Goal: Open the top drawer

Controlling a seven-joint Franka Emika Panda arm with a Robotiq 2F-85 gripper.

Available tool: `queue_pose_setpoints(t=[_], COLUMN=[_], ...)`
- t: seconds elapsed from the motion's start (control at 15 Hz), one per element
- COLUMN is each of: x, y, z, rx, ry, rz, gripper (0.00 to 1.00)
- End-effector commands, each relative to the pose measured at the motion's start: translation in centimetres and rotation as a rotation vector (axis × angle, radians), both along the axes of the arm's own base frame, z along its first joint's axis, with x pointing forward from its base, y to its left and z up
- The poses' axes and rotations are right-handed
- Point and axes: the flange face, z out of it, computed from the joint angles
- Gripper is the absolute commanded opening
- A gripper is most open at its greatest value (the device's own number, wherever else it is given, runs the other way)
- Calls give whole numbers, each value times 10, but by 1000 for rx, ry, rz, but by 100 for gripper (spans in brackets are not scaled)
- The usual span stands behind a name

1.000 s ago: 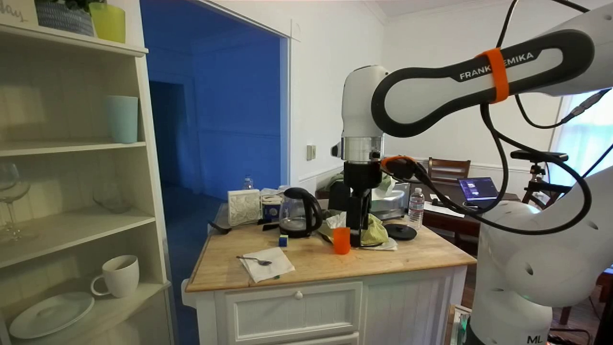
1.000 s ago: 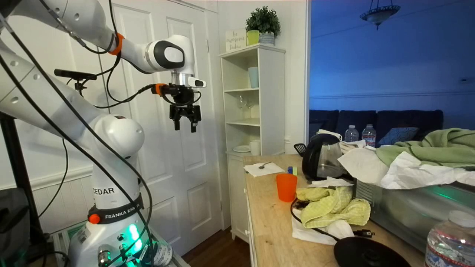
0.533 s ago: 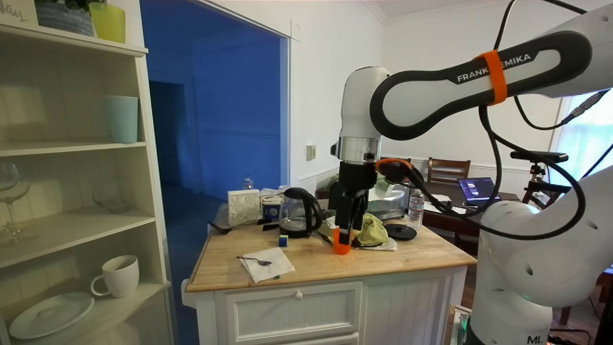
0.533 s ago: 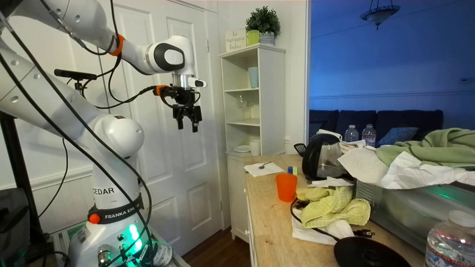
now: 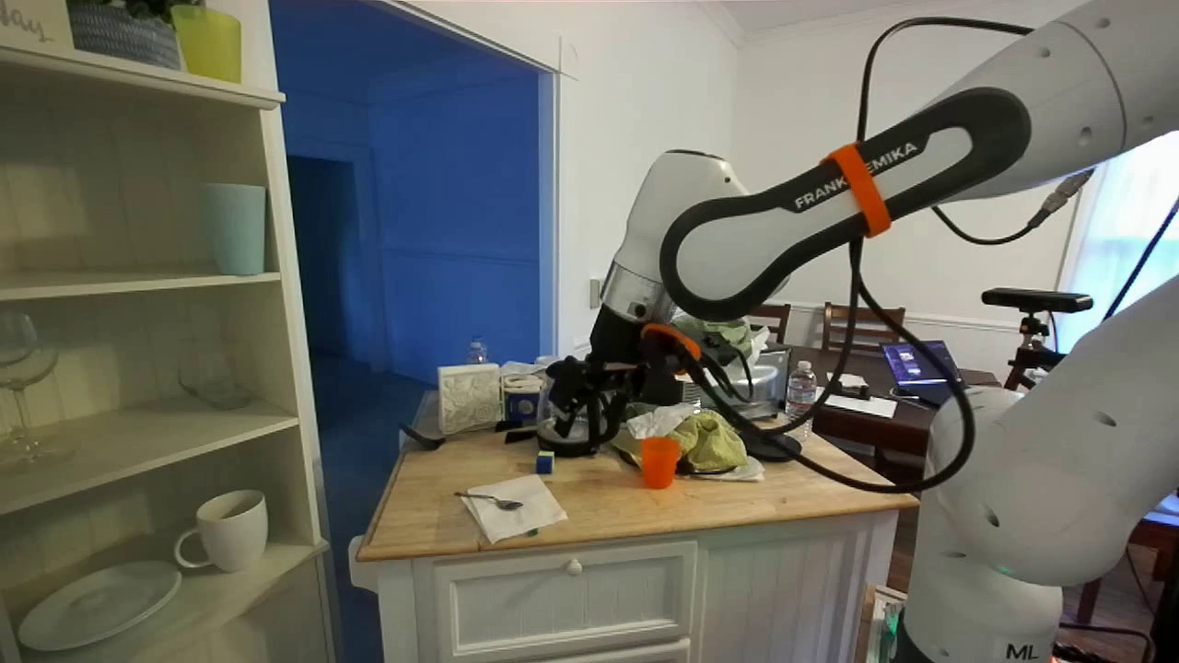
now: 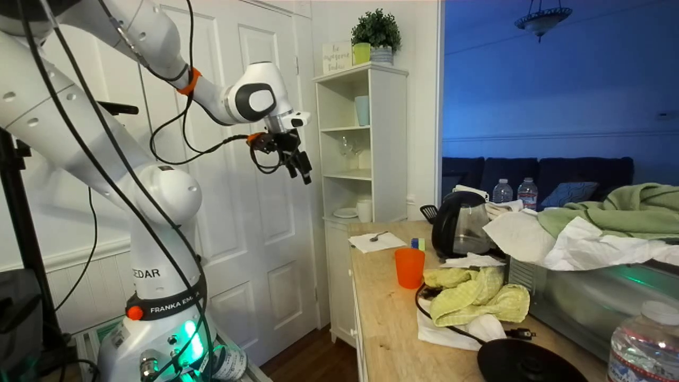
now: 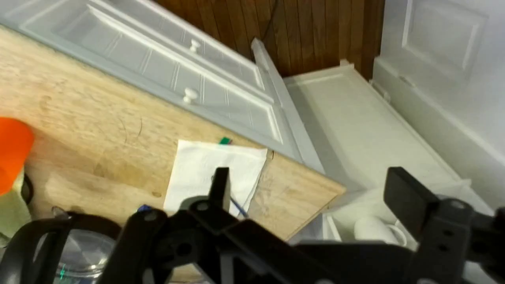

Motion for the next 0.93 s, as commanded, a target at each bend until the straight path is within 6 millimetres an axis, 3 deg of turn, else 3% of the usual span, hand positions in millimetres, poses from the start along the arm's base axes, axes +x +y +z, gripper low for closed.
queue_pose_setpoints(t=[0.0,0.27,0.47,0.67,0.73,0.87], x=[34,55,54,45,50,49], y=[-3,-25,-46,-50,-54,-52], z=[-27,-62,-85,-132,-111,-118], rx=[-36,-122,-239,-330,-291,-295], ry=[-125,-209,-171,-39,-91,-72], rz=[-113,-246,-371,-477,-423,-430], gripper=[100,100,100,100,100,100])
